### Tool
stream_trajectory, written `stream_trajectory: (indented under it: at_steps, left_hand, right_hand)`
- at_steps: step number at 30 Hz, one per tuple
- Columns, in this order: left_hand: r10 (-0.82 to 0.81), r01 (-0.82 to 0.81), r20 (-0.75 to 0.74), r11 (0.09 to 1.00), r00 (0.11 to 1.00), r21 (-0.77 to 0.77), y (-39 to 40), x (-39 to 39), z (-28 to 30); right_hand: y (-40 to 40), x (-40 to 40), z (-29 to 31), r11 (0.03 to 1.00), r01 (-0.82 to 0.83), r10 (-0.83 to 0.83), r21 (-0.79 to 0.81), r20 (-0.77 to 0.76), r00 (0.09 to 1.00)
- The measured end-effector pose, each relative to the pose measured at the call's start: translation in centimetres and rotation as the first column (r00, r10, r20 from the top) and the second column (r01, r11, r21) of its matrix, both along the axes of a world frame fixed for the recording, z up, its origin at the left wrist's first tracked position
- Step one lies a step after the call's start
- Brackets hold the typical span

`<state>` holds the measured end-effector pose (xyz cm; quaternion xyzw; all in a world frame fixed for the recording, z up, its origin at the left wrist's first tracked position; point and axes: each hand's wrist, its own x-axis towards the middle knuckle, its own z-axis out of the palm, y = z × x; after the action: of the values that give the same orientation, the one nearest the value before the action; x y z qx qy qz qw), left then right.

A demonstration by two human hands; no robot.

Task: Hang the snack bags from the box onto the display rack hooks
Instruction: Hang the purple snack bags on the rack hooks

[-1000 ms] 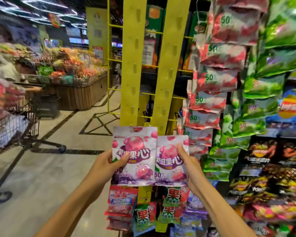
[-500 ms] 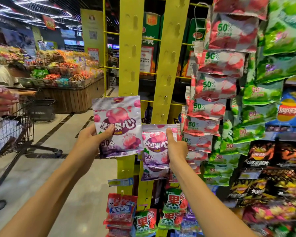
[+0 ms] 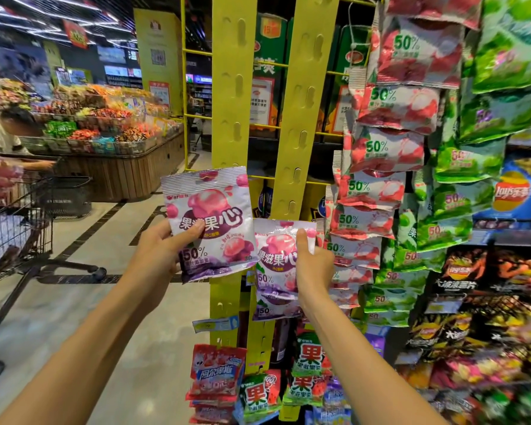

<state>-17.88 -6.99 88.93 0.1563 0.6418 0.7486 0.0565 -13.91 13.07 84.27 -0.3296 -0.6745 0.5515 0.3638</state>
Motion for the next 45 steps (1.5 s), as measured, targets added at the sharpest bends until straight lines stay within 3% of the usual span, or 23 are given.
stream_trajectory:
  at_steps: [2,12,22,26,38,45]
  left_hand:
    - [0.002,-0.002,0.005,1.000,1.000,0.000,0.2,0.1,0.0]
    - [0.002,-0.002,0.028,1.000,1.000,-0.022,0.1,0.3,-0.7]
    - [0.018,-0.018,0.069,1.000,0.997,-0.002,0.1,0.4,-0.8]
    - [0.030,-0.032,0.082,0.999,0.996,0.027,0.3,0.3,-1.0]
    - [0.036,-0.042,0.118,0.998,0.992,0.050,0.6,-0.2,-1.5]
    - [0.036,-0.043,0.130,0.998,0.991,0.050,0.5,-0.5,-1.4]
  right_hand:
    - [0.1,-0.3,0.9,0.999,0.038,-0.038,-0.005,-0.032,0.999]
    - [0.0,-0.7,-1.9,0.986,0.125,-0.108,-0.114,0.146,0.983]
    - [-0.2,0.4,-0.9,0.998,-0.062,0.055,-0.034,-0.165,0.985]
    - [-0.2,0.9,0.7,0.995,-0.057,0.038,-0.077,-0.234,0.972]
    - [0.1,0.0,0.6,0.988,-0.106,0.070,-0.113,-0.283,0.957]
    - [0.4,0.1,1.2,0.993,-0.118,0.115,-0.012,-0.143,0.983]
